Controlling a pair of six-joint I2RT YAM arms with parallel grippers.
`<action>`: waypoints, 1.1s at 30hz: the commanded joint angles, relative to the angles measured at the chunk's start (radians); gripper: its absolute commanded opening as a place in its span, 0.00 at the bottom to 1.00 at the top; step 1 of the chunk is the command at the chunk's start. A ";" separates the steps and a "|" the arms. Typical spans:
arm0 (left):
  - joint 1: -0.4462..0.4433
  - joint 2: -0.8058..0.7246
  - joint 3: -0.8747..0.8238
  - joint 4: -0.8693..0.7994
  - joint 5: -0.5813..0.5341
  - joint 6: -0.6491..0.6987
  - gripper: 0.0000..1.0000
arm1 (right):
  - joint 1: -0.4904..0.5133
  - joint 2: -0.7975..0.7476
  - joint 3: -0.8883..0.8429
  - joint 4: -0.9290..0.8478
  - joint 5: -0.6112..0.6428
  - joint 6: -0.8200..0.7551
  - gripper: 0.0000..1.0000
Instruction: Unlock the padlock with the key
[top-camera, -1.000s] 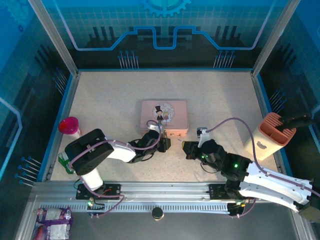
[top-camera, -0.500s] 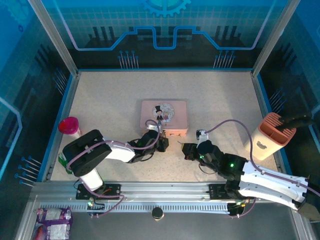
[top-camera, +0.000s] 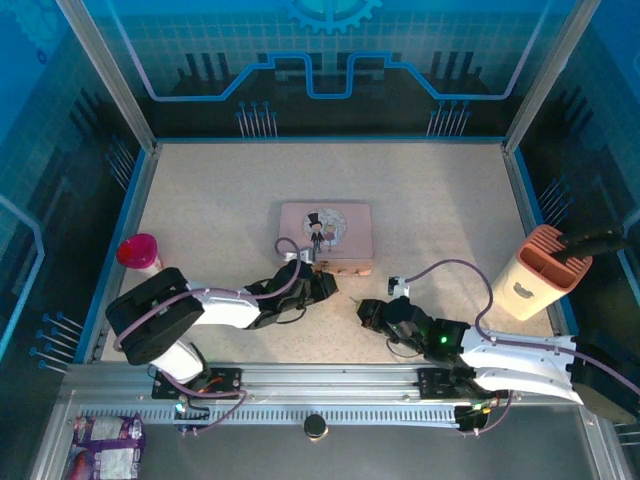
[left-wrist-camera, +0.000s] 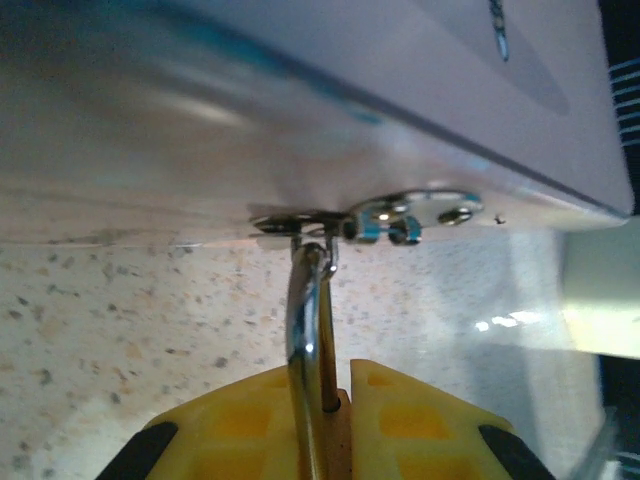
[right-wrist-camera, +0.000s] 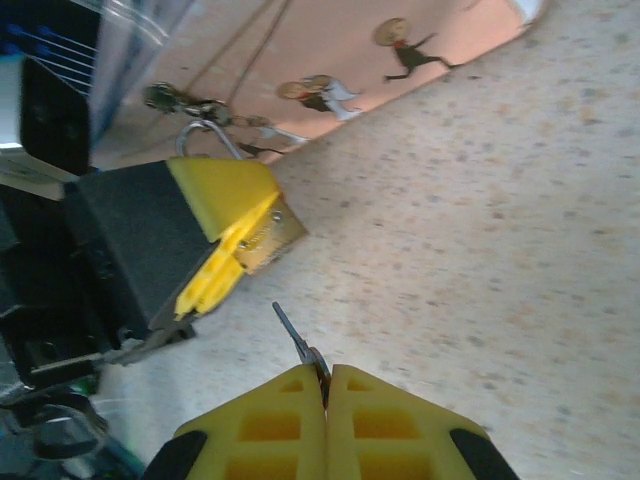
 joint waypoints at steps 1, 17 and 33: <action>0.016 -0.080 -0.012 0.149 0.046 -0.130 0.00 | 0.010 0.023 -0.016 0.174 0.029 0.059 0.00; 0.046 -0.075 -0.053 0.311 0.116 -0.335 0.00 | 0.019 0.232 -0.035 0.447 -0.004 0.140 0.00; 0.057 -0.047 -0.091 0.470 0.142 -0.345 0.00 | -0.076 0.289 -0.057 0.579 -0.133 0.243 0.00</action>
